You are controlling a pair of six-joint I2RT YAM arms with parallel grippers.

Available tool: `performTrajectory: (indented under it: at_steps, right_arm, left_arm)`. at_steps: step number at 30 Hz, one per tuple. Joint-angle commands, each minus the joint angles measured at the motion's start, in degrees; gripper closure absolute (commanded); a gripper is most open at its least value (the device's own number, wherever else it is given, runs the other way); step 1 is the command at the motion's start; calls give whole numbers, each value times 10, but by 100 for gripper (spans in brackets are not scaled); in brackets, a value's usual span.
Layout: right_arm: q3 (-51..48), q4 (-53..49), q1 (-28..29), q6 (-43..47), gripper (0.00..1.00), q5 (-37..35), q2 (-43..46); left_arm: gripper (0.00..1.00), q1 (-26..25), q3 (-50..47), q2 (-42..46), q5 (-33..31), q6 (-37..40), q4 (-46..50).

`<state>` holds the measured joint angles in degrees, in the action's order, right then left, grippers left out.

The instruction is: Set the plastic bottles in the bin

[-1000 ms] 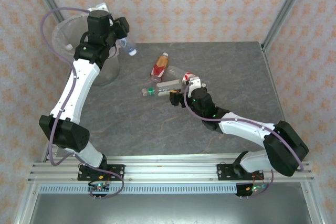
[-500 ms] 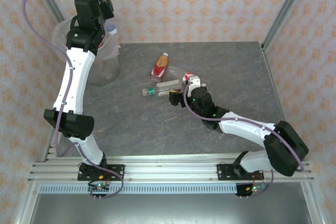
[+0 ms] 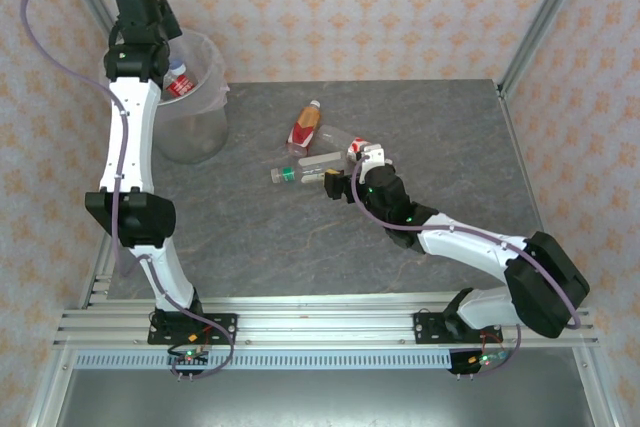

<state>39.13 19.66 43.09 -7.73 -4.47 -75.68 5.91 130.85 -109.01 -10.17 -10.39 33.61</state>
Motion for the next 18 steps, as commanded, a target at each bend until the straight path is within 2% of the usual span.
performTrajectory:
  at_steps: [1,7,14,18]
  right_arm:
    - [2,-6,3,0,1,-21,9]
    - [3,-13,3,-7,1,-44,5]
    - [3,-20,3,-10,1,-41,6]
    - [7,-36,3,-10,1,-30,7]
  left_arm:
    - [49,22,12,0,-13,1,22]
    - [48,43,13,-38,-17,2,50]
    - [45,49,10,-62,-11,-2,79]
    - [31,50,10,-67,-10,-9,116]
